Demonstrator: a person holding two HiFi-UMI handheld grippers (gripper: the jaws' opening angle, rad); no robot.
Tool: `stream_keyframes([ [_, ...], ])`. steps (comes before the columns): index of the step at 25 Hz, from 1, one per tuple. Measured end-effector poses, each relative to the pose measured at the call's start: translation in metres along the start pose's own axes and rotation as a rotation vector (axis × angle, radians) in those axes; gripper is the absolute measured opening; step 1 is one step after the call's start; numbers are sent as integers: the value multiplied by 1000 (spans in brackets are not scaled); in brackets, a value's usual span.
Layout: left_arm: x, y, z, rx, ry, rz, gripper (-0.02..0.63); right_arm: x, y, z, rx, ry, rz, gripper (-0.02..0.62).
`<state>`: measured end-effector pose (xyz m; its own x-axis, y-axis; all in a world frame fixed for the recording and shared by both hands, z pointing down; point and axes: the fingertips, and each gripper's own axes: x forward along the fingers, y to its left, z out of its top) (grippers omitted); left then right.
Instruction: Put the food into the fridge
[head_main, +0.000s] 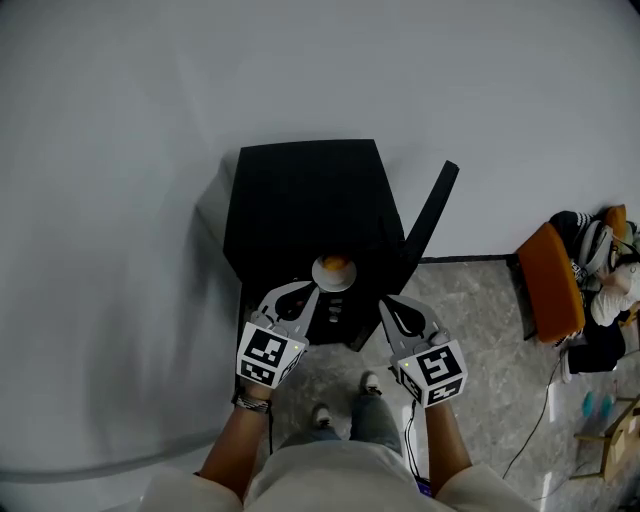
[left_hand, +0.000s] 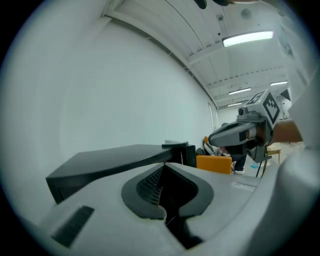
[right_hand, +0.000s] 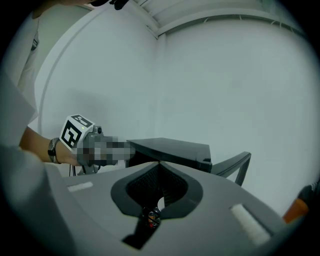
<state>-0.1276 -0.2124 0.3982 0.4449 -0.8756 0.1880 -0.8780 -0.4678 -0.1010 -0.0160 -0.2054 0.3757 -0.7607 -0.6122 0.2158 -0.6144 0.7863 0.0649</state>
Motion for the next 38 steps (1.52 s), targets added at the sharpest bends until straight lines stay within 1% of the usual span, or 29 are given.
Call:
stream_keyframes([
  [5,-11,-7,41,74,-34,-34,3,-6,2,31,-11,-51,12,8],
  [9,-21,-14,69,159,-53,-18,3,-12,3,54,-16,-95,18,6],
  [12,-30,-14,88,168,-98,-6,3,-16,7,67,-43,-113,25,6],
  [15,-35,-13,100,167,-117,-8,3,-21,7,78,-45,-131,19,6],
  [19,-38,-7,103,168,-113,-8,3,-20,5,88,-49,-143,10,6],
  [24,-34,-5,103,172,-108,-2,3,-18,3,91,-58,-145,9,6],
  [38,-26,-12,101,156,-97,-17,3,-20,-4,84,-41,-131,9,6],
])
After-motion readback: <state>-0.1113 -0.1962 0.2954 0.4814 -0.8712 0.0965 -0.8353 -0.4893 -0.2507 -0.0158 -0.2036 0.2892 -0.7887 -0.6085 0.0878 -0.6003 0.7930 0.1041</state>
